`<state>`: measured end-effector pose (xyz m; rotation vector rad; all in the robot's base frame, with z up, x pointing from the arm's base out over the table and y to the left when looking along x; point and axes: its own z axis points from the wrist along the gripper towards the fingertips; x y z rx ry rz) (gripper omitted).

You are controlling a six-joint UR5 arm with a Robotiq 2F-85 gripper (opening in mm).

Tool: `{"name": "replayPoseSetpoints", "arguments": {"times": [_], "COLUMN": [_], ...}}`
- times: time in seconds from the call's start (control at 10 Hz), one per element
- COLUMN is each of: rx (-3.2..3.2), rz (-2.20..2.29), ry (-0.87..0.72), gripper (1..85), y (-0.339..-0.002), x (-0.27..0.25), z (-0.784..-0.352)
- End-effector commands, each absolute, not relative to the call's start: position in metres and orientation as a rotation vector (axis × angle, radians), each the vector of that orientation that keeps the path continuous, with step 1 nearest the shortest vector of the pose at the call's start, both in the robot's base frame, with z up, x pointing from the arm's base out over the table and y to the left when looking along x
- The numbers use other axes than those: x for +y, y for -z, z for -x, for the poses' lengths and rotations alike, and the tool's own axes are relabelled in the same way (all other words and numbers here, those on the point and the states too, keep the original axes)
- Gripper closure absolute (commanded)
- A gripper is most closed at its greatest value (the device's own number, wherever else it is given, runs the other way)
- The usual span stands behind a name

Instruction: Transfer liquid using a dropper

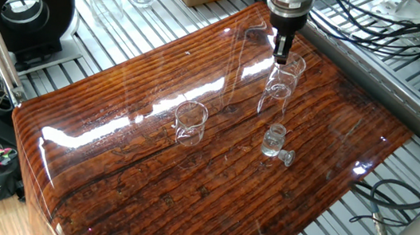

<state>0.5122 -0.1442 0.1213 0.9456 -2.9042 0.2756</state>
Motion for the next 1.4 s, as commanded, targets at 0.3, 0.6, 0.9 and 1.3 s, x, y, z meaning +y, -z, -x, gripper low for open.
{"name": "replayPoseSetpoints", "arguments": {"times": [0.3,0.6,0.9,1.3], "rx": [-2.915,-2.898,-2.896,-2.932], "rz": [-0.959,-0.986,-0.995,-0.922], "ry": [-0.261,-0.243,-0.231,-0.243], "gripper": [64.0,52.0,47.7,48.3], "y": [-0.121,-0.120,-0.118,-0.111], "x": [-0.142,-0.140,-0.138,-0.124], "z": [-0.516,-0.513,-0.515,-0.518]}}
